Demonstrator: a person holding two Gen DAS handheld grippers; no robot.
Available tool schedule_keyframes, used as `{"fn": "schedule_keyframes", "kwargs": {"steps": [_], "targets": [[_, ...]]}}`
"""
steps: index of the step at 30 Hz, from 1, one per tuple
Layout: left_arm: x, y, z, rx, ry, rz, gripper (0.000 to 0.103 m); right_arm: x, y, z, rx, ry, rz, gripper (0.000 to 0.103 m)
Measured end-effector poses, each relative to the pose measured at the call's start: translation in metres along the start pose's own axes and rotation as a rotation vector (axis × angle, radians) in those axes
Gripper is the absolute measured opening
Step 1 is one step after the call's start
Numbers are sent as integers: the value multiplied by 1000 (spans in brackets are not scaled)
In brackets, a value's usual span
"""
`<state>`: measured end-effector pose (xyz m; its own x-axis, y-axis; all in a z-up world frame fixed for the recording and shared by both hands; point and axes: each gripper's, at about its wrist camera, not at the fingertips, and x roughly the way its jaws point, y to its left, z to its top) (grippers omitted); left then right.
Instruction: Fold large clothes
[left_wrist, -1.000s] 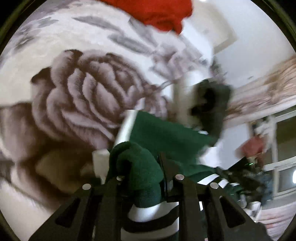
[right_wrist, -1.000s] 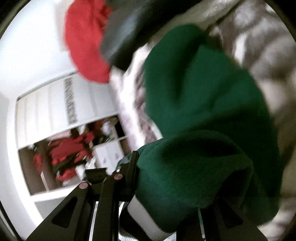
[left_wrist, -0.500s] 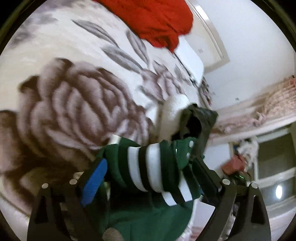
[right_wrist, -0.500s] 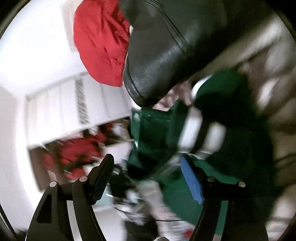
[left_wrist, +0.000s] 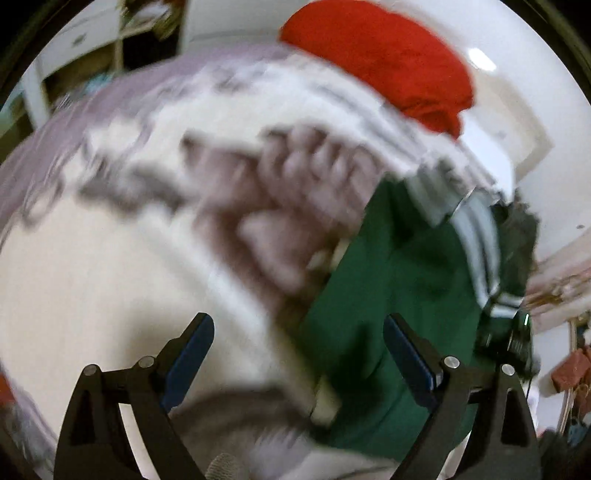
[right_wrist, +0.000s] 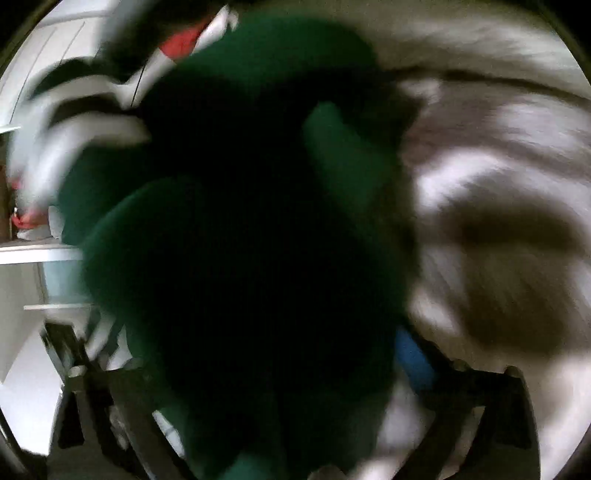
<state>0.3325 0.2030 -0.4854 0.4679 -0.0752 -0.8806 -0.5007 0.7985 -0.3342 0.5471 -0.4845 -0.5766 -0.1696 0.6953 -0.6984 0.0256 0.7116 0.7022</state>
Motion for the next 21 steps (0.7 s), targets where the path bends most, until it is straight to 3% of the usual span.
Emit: {"fn": "schedule_keyframes", "kwargs": {"steps": [2,6,7,10,12,14,17,21], "targets": [[8,5,-25,-28,20,52,94,13,-5,13,-7,40,37,103],[10,10,-53,-95,3,98,94,12,-2,17,-18,18,67,99],[9,12,-55,-109,-5,109,94,8,-2,14,-10,9,89,82],[-2,19,-61,-140,-28,139,94,-7,-3,-4,78,-45,140,50],[-14,24,-67,-141,-23,159,94,-19,-11,-22,202,-87,216,42],[-26,28,-74,-129,-17,175,94,-34,-17,-50,321,-147,323,39],[-48,37,-86,-98,4,214,94,-57,-23,-120,510,-230,489,37],[-77,49,-101,-60,33,244,94,-77,-25,-230,704,-313,538,37]]}}
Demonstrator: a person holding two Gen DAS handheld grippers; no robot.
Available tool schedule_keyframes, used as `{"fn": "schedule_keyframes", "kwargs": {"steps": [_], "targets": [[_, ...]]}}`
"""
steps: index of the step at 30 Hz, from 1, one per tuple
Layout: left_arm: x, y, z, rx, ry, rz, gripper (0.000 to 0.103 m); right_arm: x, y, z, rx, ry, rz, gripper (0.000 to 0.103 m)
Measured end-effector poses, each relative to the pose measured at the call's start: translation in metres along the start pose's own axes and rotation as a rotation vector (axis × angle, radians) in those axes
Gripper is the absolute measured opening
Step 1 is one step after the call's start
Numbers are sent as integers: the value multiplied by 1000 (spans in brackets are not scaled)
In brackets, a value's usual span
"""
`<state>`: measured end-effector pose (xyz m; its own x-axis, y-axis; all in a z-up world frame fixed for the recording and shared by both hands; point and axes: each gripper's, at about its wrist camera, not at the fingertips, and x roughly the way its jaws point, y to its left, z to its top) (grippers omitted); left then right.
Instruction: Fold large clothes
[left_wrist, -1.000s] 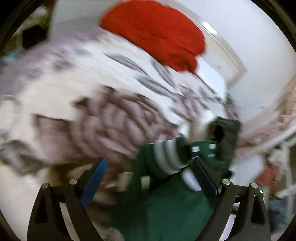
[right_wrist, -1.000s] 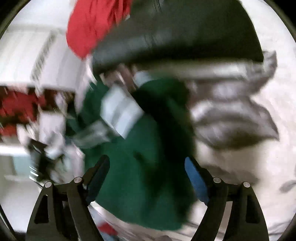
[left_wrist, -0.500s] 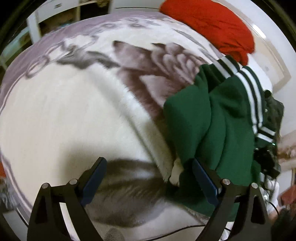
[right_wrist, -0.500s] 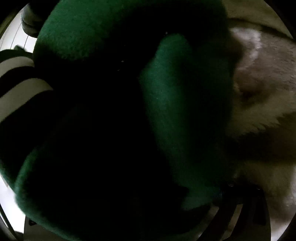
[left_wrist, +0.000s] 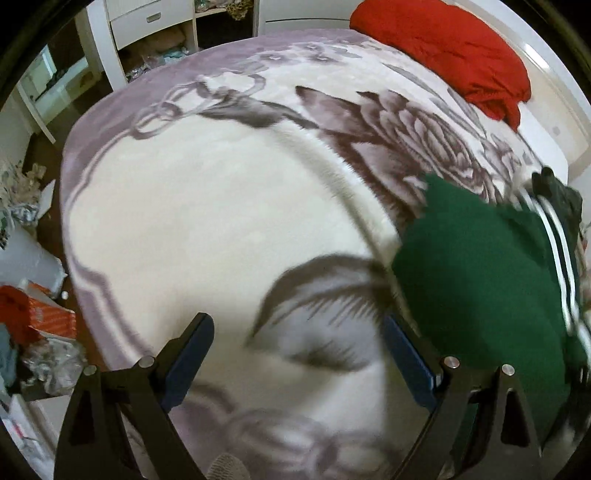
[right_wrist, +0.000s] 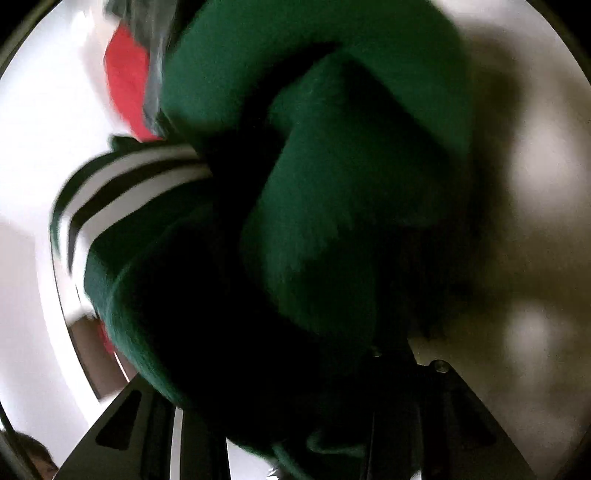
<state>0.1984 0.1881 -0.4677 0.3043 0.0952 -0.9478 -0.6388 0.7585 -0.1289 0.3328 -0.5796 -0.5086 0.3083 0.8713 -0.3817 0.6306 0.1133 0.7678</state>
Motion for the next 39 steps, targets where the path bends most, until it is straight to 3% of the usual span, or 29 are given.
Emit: {"fn": "schedule_keyframes", "kwargs": {"steps": [3,5,7,8,10,14,17,19,21,23,24,25,26,27,30,32,35,37,39], "targets": [[-3,3,-12,52,33,31,94,-24,-55,-31,103,38,-194,53],[2,-4,-21,80,64,23,94,-40,-88,-27,182,90,-317,55],[6,-20,-31,97,85,-13,94,-59,-86,-19,150,112,-368,56],[6,-28,-35,105,86,-32,94,-72,-75,-16,104,126,-399,57],[9,-52,-41,143,76,-57,94,-96,-52,-10,30,124,-451,69],[17,-96,-49,225,16,-54,94,-131,26,10,-190,22,-580,69],[29,-110,-50,250,18,-36,94,-134,101,38,-361,-1,-574,70],[37,-115,-49,247,19,-26,94,-105,147,41,-492,24,-583,70],[40,-118,-48,253,12,-16,94,-46,163,40,-618,103,-575,69],[41,-120,-47,260,6,-4,94,13,175,38,-700,186,-632,69],[40,-122,-46,262,3,1,94,22,168,39,-719,214,-655,69],[39,-122,-46,261,2,3,94,47,167,42,-746,277,-715,65],[39,-123,-45,261,6,4,94,57,169,42,-770,271,-779,53],[37,-123,-44,259,12,4,94,62,163,38,-781,267,-813,4],[30,-119,-44,247,26,-9,94,44,192,37,-854,181,-824,3],[23,-116,-46,234,31,-31,94,21,223,25,-904,91,-782,2],[17,-115,-46,200,26,-98,94,17,245,51,-911,0,-795,2],[17,-118,-46,186,21,-126,94,30,229,83,-882,48,-891,2],[24,-124,-46,202,42,-98,94,43,211,100,-756,150,-895,3]]}}
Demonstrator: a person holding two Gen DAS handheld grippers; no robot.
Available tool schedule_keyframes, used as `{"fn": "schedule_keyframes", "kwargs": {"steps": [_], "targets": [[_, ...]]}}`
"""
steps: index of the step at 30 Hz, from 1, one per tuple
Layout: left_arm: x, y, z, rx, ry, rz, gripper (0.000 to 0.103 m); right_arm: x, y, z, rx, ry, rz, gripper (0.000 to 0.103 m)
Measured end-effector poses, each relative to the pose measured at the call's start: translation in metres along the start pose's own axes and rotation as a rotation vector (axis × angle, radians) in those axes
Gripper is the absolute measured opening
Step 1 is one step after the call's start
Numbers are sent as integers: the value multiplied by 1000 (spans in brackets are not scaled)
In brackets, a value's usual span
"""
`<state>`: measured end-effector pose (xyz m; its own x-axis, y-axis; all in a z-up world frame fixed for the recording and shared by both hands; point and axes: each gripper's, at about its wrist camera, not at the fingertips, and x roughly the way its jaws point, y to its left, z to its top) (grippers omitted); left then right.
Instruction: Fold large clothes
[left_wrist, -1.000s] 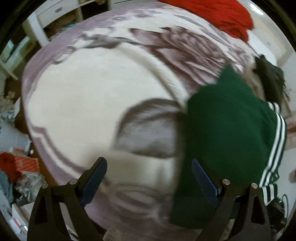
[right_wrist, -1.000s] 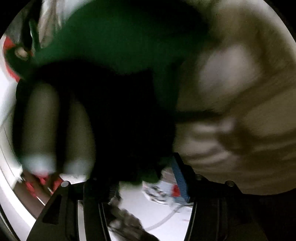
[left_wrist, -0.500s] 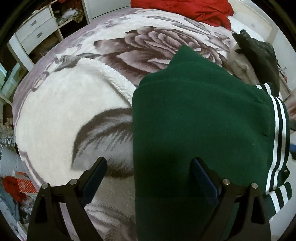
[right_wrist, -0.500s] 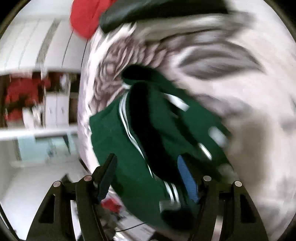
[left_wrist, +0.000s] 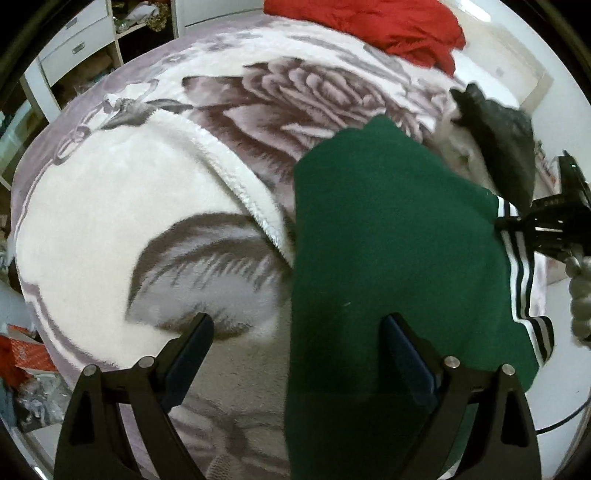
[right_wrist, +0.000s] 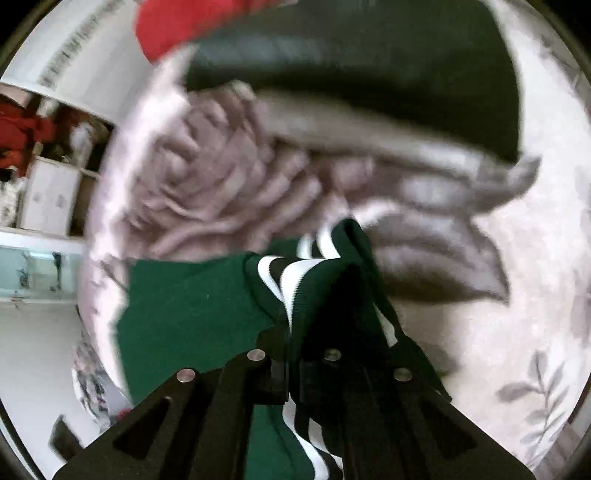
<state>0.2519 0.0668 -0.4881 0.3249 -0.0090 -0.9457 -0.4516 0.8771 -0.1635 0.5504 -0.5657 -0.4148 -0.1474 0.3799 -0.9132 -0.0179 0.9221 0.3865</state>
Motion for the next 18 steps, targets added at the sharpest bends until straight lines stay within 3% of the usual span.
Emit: {"fn": "schedule_keyframes", "kwargs": {"steps": [2,4,6,7,10,13,14,15,18], "targets": [[5,0,-2,8,17,6,94,1,-9,-11,32,56,81,10],[8,3,-8,7,34,8,94,-18,-12,-31,16,55,116,40],[8,7,-12,3,40,19,94,-45,-20,-62,5,38,148,60],[7,8,-14,2,42,23,94,-54,-25,-79,8,46,155,62],[3,9,-21,-2,37,45,94,-47,-33,-122,30,119,169,62],[2,8,-26,-2,44,57,94,0,-35,-150,19,207,126,62],[2,7,-27,-1,48,58,94,5,-35,-156,17,187,138,56],[2,6,-28,2,56,58,94,7,-34,-161,4,144,113,12],[-5,0,-30,35,54,59,94,-21,-32,-176,24,43,99,7]]}}
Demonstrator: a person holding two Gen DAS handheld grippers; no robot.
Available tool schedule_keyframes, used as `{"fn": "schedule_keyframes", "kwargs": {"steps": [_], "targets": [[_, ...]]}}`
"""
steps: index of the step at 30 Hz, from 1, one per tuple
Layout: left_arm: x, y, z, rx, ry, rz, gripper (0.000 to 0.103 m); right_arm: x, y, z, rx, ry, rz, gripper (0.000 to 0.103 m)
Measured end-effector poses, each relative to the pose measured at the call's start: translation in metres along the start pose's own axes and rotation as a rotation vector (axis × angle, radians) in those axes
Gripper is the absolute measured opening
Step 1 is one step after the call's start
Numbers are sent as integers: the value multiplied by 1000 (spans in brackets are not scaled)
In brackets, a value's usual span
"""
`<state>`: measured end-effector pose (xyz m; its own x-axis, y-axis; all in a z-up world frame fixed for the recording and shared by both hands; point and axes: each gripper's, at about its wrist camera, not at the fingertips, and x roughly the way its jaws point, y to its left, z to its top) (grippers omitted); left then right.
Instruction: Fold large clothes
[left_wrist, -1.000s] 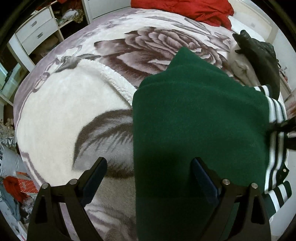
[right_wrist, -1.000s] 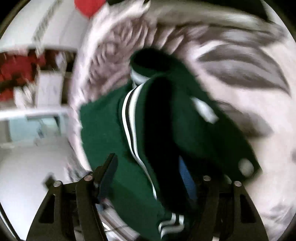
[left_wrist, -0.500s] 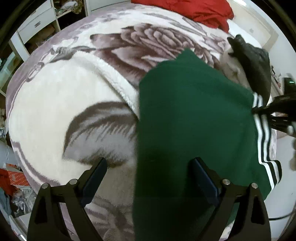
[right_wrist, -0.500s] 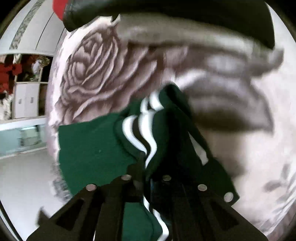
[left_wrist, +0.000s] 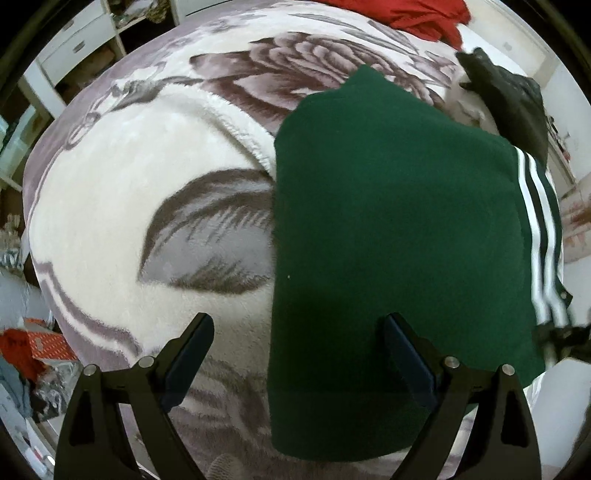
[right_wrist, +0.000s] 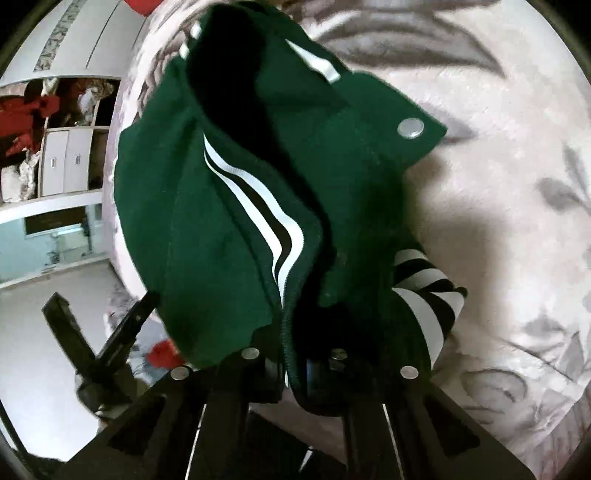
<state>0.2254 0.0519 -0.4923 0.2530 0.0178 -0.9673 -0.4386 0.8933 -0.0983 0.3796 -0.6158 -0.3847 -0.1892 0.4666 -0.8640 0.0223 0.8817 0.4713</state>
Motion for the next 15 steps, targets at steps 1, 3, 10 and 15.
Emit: {"fn": "schedule_keyframes", "kwargs": {"steps": [1,3,10,15], "targets": [[-3,-1,0,9,-9,0,94,-16,1,-6,12,-41,12,7],[-9,-3,0,12,-25,-28,94,-52,-1,-18,43,-113,5,7],[1,-21,11,47,-24,-120,99,-38,-76,-13,193,-139,-167,6],[21,-31,15,97,2,-121,99,16,-103,11,224,33,-200,12]]}}
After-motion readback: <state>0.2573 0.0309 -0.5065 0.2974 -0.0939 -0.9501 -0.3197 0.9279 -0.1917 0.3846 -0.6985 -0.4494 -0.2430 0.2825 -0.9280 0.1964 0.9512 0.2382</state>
